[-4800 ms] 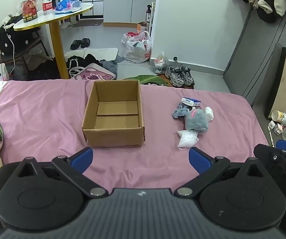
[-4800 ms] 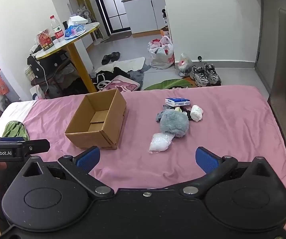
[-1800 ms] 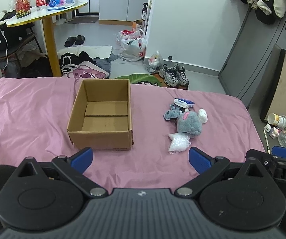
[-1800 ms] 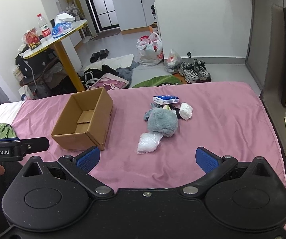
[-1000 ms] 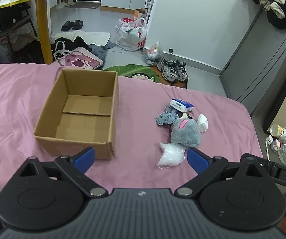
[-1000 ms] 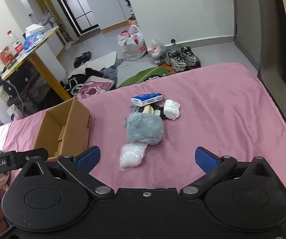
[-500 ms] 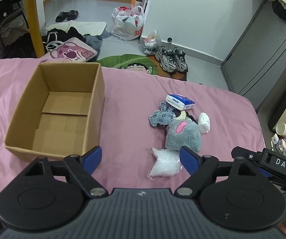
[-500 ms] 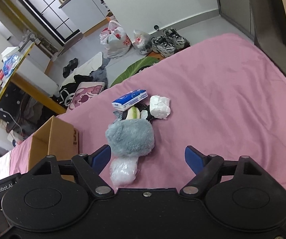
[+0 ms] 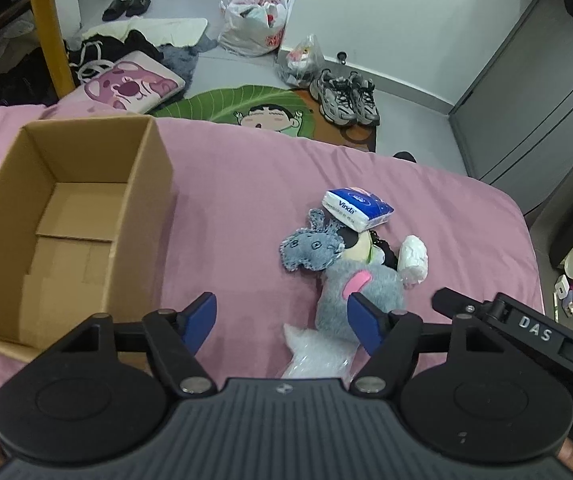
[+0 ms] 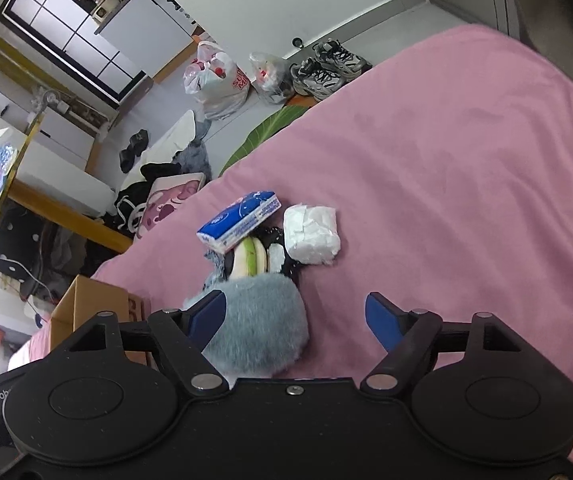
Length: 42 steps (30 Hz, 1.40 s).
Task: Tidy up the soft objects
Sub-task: 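Move the left tool to the grey plush toy and close on it, then lift the grey plush toy with the left tool toward the cardboard box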
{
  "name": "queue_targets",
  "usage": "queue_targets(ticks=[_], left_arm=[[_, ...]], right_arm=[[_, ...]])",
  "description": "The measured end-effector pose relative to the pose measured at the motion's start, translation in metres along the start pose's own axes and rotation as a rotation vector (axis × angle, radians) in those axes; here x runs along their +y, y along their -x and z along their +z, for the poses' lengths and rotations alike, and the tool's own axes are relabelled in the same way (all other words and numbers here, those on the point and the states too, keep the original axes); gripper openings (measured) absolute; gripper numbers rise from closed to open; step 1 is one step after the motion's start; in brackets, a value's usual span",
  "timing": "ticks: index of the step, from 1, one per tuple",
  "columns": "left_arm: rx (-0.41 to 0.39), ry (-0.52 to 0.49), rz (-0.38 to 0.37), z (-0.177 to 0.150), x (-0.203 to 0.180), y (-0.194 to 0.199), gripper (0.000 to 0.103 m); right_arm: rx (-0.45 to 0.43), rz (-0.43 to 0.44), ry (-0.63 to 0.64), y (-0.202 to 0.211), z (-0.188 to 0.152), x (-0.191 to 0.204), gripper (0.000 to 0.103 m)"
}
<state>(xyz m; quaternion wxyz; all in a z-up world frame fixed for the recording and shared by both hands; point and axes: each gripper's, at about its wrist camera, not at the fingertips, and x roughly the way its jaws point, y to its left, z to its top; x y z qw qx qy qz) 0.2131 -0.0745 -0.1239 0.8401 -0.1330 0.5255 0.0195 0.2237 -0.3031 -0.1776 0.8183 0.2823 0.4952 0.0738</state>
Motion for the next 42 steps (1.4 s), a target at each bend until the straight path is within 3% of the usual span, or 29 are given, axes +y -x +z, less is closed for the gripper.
queue_targets(ticks=[14, 20, 26, 31, 33, 35, 42], left_arm=[[0.054, 0.043, -0.006, 0.033, -0.016, -0.047, 0.067], [0.125, 0.086, -0.015, 0.031, -0.016, -0.070, 0.058], [0.168, 0.126, -0.051, 0.025, -0.014, -0.072, 0.057], [0.210, 0.170, -0.094, 0.015, -0.012, -0.072, 0.057], [0.226, 0.188, -0.119, 0.010, -0.011, -0.071, 0.057], [0.239, 0.202, -0.134, 0.006, -0.010, -0.070, 0.057], [0.237, 0.219, -0.135, 0.000, -0.009, -0.069, 0.057]], right_arm=[[0.035, 0.042, -0.067, -0.034, 0.015, -0.017, 0.075], [0.060, 0.069, -0.090, -0.044, 0.018, -0.020, 0.071], [0.112, 0.074, -0.111, -0.048, 0.015, -0.022, 0.070], [0.167, 0.095, -0.169, -0.040, 0.007, -0.031, 0.056], [0.177, 0.099, -0.208, -0.035, 0.003, -0.038, 0.041], [0.196, 0.112, -0.231, -0.033, -0.001, -0.040, 0.035], [0.208, 0.093, -0.238, -0.025, -0.010, -0.034, 0.028]])
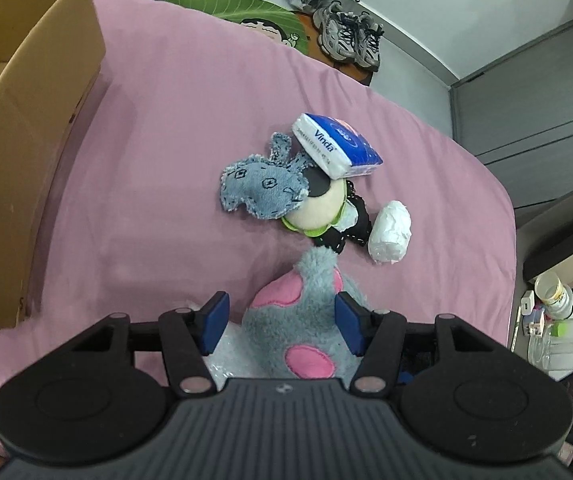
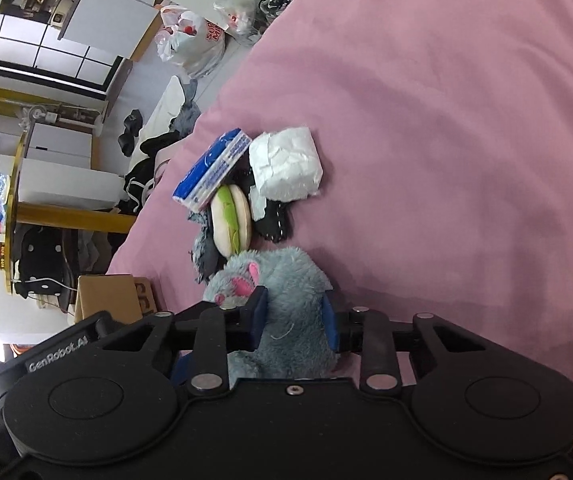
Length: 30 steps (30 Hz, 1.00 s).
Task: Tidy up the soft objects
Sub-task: 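Lift the grey plush toy with the left tool toward the cardboard box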
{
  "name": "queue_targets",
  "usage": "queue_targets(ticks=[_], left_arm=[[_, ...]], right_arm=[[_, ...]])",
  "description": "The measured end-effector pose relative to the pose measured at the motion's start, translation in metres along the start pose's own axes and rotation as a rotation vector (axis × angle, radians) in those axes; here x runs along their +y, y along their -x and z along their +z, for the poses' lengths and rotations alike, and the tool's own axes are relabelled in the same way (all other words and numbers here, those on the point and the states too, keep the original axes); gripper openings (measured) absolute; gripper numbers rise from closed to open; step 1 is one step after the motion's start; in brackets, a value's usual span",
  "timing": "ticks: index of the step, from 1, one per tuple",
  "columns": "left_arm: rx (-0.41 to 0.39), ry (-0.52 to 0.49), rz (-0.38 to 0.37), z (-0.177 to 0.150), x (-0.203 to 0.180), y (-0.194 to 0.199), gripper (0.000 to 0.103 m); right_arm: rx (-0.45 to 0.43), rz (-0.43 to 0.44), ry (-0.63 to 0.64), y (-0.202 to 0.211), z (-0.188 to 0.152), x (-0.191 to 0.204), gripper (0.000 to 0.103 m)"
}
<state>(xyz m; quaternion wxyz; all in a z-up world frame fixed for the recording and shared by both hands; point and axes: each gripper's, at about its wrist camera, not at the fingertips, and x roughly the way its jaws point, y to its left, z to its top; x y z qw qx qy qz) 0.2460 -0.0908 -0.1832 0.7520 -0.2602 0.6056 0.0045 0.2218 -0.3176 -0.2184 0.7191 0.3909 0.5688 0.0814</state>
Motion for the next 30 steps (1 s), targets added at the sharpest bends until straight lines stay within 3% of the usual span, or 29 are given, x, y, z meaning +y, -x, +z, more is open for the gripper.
queue_targets(ticks=[5, 6, 9, 18, 24, 26, 30], left_arm=[[-0.010, -0.026, 0.015, -0.003, -0.004, 0.002, 0.056], [-0.006, -0.028, 0.016, -0.004, -0.004, 0.001, 0.049], [0.001, -0.021, 0.024, -0.008, -0.001, -0.001, 0.042], [-0.060, -0.048, -0.023, -0.011, 0.003, 0.028, 0.037], [-0.126, -0.079, -0.008, -0.010, 0.008, 0.053, 0.035], [-0.137, -0.086, -0.018, -0.009, 0.011, 0.059, 0.025], [-0.157, -0.062, -0.033, -0.006, 0.024, 0.073, 0.023]], right_arm=[[-0.002, 0.021, 0.020, 0.003, -0.009, 0.008, 0.020], [-0.004, 0.025, 0.026, 0.004, -0.010, 0.011, 0.019], [-0.030, 0.021, 0.051, 0.010, -0.015, 0.018, 0.017], [-0.092, 0.030, 0.108, 0.028, -0.026, 0.038, 0.016], [-0.133, 0.045, 0.160, 0.032, -0.032, 0.065, 0.014], [-0.133, 0.049, 0.178, 0.030, -0.034, 0.074, 0.014], [-0.135, 0.059, 0.202, 0.026, -0.040, 0.089, 0.014]])
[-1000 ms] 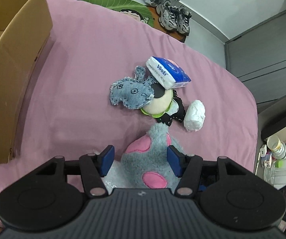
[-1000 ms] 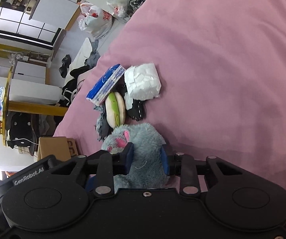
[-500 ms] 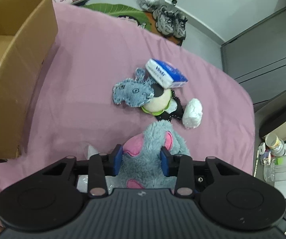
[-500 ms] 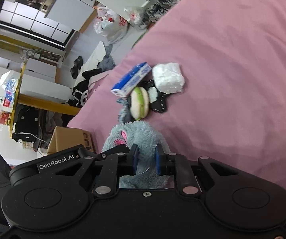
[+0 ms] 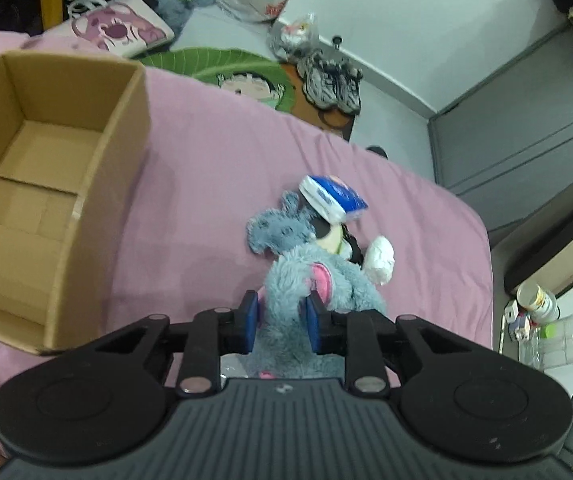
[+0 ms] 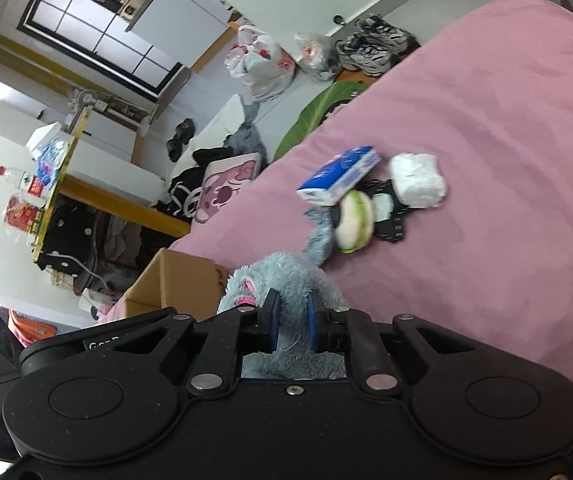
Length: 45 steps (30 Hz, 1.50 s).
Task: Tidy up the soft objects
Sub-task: 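Lift the grey plush toy with the left tool toward the cardboard box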
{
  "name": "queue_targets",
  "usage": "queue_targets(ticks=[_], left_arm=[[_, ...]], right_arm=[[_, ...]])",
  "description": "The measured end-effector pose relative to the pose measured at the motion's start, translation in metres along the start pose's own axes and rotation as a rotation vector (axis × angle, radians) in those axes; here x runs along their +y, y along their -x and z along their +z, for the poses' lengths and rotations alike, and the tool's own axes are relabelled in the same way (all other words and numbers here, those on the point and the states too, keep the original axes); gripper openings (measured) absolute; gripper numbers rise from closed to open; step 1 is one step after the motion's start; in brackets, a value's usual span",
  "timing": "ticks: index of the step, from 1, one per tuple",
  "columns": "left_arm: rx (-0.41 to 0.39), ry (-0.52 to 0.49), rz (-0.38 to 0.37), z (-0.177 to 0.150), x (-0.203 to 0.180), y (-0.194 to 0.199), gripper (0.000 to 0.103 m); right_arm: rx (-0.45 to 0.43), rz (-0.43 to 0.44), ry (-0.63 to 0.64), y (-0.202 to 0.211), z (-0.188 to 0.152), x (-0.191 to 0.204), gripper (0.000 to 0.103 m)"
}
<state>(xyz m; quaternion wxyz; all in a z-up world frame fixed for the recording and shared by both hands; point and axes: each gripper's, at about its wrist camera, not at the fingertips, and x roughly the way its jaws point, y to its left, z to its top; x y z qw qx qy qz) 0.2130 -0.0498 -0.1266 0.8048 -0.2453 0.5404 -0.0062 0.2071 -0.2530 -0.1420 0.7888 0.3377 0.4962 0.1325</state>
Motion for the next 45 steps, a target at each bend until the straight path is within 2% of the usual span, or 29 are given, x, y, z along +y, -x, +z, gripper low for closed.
queue_targets(ticks=[13, 21, 32, 45], left_arm=[[-0.118, 0.029, -0.002, 0.021, 0.042, 0.056, 0.023], [-0.159, 0.057, 0.008, 0.039, 0.079, 0.078, 0.023], [-0.192, 0.106, 0.011, 0.058, 0.133, 0.086, 0.024], [-0.186, 0.180, 0.026, 0.079, 0.186, 0.059, 0.024]], right_arm=[[-0.006, 0.045, 0.123, -0.014, -0.013, 0.076, 0.014], [0.012, 0.054, 0.185, -0.035, -0.022, 0.119, 0.014], [0.049, 0.052, 0.258, -0.072, -0.034, 0.167, 0.015], [0.125, 0.045, 0.264, -0.130, -0.037, 0.182, 0.021]])
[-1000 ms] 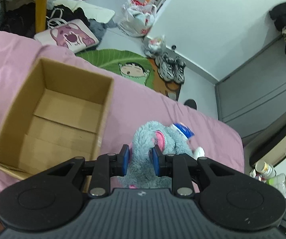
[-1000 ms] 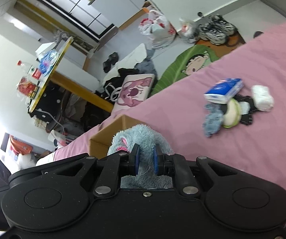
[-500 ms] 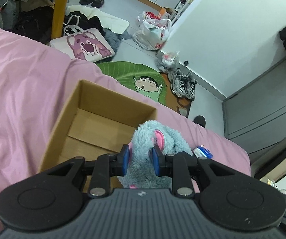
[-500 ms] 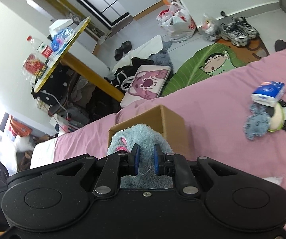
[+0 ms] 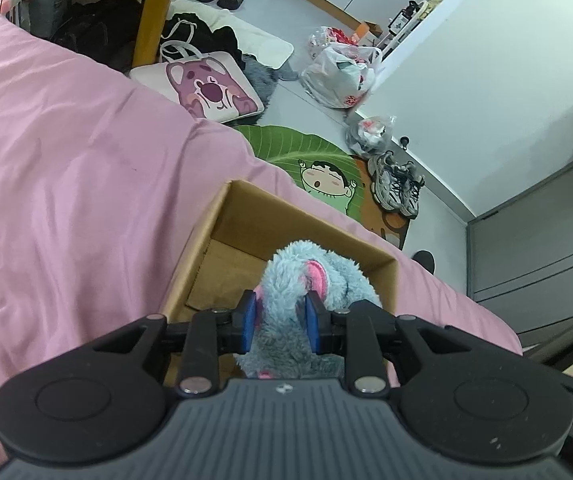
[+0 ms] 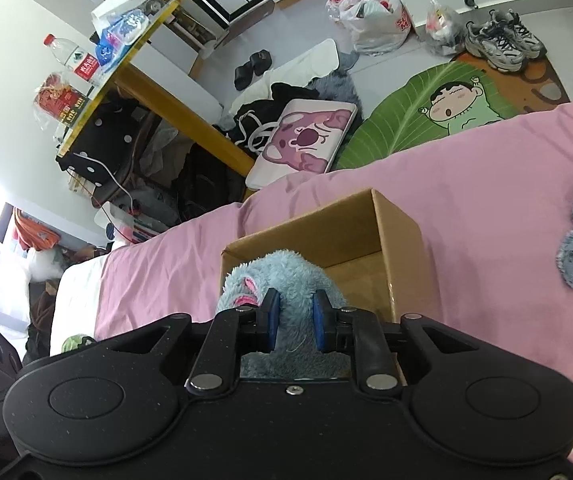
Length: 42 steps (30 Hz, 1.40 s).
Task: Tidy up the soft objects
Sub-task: 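Lift the grey plush toy with the left tool toward the cardboard box, then lower the plush into the box and open the left tool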
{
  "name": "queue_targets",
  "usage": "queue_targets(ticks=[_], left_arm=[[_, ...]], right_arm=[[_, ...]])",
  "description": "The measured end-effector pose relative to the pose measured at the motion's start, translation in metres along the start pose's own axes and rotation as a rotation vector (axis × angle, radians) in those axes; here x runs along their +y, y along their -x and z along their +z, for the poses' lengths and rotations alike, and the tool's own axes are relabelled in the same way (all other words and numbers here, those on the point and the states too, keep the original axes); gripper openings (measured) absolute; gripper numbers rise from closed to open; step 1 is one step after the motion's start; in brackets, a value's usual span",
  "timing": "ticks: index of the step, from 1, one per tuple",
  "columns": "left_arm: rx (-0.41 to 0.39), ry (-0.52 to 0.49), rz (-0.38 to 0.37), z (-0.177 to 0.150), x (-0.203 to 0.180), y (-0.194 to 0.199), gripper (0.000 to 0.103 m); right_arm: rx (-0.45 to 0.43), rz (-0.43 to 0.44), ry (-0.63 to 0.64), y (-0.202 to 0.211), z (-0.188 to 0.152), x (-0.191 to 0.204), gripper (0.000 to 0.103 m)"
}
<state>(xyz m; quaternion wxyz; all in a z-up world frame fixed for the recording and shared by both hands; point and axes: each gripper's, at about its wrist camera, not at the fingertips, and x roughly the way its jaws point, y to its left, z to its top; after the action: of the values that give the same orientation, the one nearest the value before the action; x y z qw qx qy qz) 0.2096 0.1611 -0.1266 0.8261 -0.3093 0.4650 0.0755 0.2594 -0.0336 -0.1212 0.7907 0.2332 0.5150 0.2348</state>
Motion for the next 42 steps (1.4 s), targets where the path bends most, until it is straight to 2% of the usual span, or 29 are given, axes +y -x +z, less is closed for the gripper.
queue_targets(ticks=[5, 10, 13, 15, 19, 23, 26, 27, 32, 37, 42], left_arm=[[0.009, 0.031, -0.009, 0.005, 0.009, -0.011, 0.025], [-0.025, 0.034, 0.000, 0.010, 0.011, -0.013, 0.027], [-0.008, 0.036, 0.000, 0.011, 0.011, -0.018, 0.028], [0.000, 0.040, 0.005, 0.012, 0.012, -0.020, 0.030], [-0.014, 0.031, 0.027, 0.012, 0.010, -0.014, 0.043], [-0.036, 0.021, 0.046, 0.009, 0.006, -0.007, 0.058], [-0.043, 0.009, 0.067, 0.006, 0.000, -0.003, 0.071], [-0.048, 0.004, 0.078, 0.005, -0.001, -0.001, 0.076], [-0.111, -0.065, 0.162, -0.004, -0.017, 0.010, 0.080], [-0.143, -0.093, 0.153, -0.012, -0.029, 0.024, 0.081], [-0.174, -0.135, 0.171, -0.028, -0.046, 0.040, 0.084]], right_arm=[[0.014, 0.009, -0.030, -0.014, 0.006, -0.005, 0.023], [0.027, 0.031, -0.065, -0.024, 0.008, -0.010, 0.029], [0.029, 0.038, -0.079, -0.025, 0.009, -0.011, 0.036], [0.023, 0.038, -0.087, -0.023, 0.009, -0.011, 0.048], [0.014, 0.041, -0.091, -0.014, 0.010, -0.011, 0.055], [-0.012, 0.034, -0.075, 0.001, 0.011, -0.012, 0.073], [-0.032, 0.039, -0.056, 0.014, 0.012, -0.013, 0.076], [-0.036, 0.032, -0.051, 0.019, 0.012, -0.014, 0.083], [-0.083, 0.002, -0.020, 0.043, 0.012, -0.021, 0.093], [-0.114, -0.036, 0.021, 0.069, 0.010, -0.034, 0.103], [-0.132, -0.066, 0.028, 0.094, 0.007, -0.055, 0.103]])
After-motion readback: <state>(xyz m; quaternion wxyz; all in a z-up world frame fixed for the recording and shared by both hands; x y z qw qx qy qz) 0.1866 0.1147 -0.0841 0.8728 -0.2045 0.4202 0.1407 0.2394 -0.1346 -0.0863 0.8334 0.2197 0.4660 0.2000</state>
